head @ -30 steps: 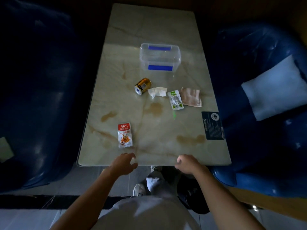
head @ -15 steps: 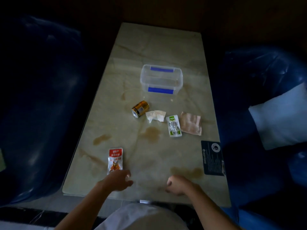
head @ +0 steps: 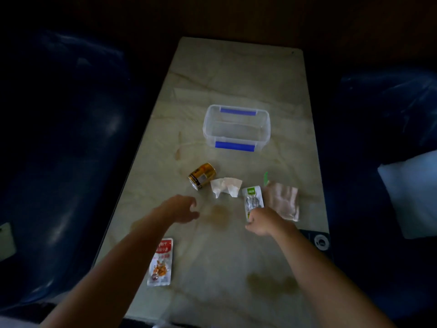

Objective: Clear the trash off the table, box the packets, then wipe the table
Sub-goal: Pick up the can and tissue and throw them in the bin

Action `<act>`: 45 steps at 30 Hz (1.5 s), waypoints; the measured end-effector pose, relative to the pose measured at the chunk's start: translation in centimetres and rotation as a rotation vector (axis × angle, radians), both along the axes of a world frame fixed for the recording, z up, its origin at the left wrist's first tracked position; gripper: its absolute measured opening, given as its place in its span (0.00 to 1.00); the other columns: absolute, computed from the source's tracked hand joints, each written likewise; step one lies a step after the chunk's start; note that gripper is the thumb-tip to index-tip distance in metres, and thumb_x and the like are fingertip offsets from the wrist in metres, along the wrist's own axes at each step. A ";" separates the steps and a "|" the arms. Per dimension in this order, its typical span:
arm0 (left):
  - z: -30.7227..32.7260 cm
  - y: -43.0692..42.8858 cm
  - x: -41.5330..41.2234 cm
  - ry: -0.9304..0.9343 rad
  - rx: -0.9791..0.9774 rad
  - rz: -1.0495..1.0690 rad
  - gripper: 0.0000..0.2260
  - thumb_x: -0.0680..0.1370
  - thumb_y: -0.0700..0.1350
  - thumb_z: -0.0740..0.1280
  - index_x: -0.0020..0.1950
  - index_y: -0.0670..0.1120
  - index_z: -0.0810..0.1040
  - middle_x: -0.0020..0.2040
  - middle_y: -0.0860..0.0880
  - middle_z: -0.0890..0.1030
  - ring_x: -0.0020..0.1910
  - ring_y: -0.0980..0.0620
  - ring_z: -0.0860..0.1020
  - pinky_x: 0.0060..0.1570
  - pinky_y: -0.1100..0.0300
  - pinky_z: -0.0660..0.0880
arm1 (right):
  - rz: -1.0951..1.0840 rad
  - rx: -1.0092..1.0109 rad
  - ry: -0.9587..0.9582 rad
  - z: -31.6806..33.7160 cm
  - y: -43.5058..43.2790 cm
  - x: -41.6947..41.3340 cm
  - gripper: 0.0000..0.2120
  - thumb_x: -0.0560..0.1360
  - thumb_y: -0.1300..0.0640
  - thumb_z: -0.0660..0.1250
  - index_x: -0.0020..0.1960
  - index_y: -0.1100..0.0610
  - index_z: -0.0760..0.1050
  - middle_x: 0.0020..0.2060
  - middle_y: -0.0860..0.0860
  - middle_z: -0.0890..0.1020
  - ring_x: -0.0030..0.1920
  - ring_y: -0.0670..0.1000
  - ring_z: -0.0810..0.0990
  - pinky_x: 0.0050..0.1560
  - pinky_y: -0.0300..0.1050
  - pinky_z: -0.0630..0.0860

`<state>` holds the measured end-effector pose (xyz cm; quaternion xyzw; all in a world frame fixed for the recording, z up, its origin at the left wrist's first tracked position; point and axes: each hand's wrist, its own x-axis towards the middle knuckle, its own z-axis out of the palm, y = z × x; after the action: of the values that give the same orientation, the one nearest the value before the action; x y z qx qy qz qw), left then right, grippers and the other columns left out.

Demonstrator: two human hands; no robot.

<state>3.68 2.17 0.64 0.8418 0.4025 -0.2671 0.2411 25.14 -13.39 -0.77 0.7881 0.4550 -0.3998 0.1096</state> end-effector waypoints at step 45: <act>-3.5 11.4 10.3 -0.012 -0.084 -0.129 0.39 0.66 0.56 0.78 0.72 0.49 0.64 0.63 0.44 0.76 0.60 0.45 0.76 0.57 0.52 0.75 | -0.164 0.141 -0.091 -1.9 13.9 0.5 0.09 0.69 0.58 0.74 0.47 0.60 0.81 0.49 0.58 0.82 0.53 0.61 0.82 0.52 0.48 0.79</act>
<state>13.95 13.61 -2.82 0.8566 0.3344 -0.2937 0.2610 25.67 0.55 -2.72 0.8458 0.4105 -0.3382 0.0414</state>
